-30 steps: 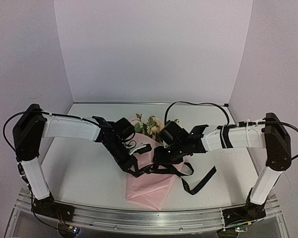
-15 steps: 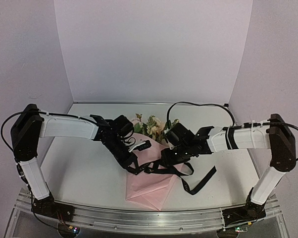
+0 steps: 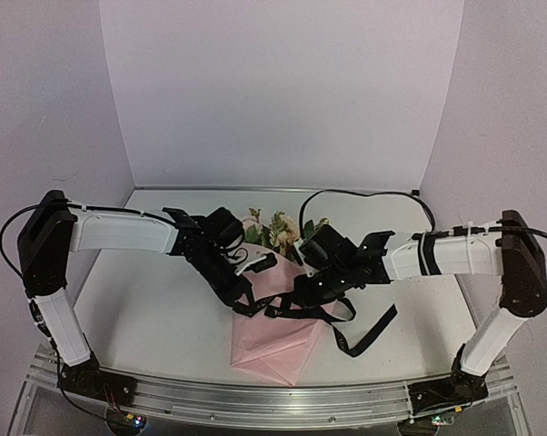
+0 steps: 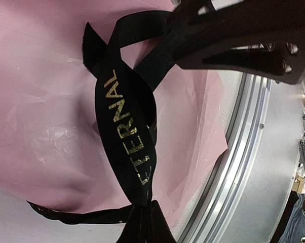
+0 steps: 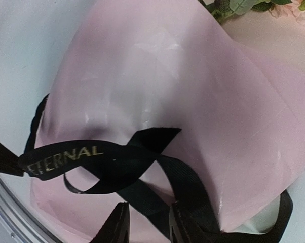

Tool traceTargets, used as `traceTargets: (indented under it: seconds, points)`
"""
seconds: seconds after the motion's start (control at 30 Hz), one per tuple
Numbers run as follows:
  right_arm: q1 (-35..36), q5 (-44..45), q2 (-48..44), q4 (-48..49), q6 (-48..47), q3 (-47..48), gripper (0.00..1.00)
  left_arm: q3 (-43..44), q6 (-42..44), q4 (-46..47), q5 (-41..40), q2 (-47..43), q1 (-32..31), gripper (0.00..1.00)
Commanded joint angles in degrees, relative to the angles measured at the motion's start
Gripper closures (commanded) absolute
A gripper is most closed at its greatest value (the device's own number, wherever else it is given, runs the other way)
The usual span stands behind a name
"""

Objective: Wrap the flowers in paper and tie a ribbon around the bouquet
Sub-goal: Cross the ribbon over the folded bouquet.

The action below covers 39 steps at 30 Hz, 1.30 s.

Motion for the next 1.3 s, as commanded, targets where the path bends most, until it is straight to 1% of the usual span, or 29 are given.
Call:
traceTargets:
  seconds: [0.0,0.1,0.23,0.4,0.67,0.83,0.97,1.1,1.27]
  points:
    - [3.69,-3.22,0.33,0.88,10.94,1.09,0.79,1.73,0.15,1.86,0.29,-3.72,0.35,1.00]
    - [3.82,-4.81,2.42,6.10,17.76,-0.64,0.87,1.56,0.20,2.16,0.31,-3.99,0.46,1.00]
    - [3.82,-5.21,3.32,11.68,22.38,-2.28,0.89,1.40,0.01,2.53,0.15,-4.31,0.62,1.00]
    - [3.74,-4.92,5.52,11.95,24.58,-0.98,0.91,1.28,-0.13,2.89,0.21,-4.84,0.71,1.00]
    - [3.57,0.07,9.55,12.97,26.61,1.92,0.90,0.65,-0.41,2.94,0.39,-5.33,0.80,1.00]
    - [3.30,5.08,11.26,14.34,26.24,4.85,0.89,0.19,-0.63,2.76,1.15,-5.21,0.80,1.00]
    - [3.27,9.04,11.49,17.26,24.93,5.92,0.88,-0.33,-1.02,2.79,1.67,-4.65,0.80,1.00]
    - [3.22,7.86,10.70,17.75,23.73,6.29,0.87,0.24,-0.97,2.34,2.46,-3.35,0.80,1.00]
    - [3.33,7.92,6.13,17.75,22.82,1.33,0.84,2.06,0.05,-0.07,3.70,0.10,0.80,0.99]
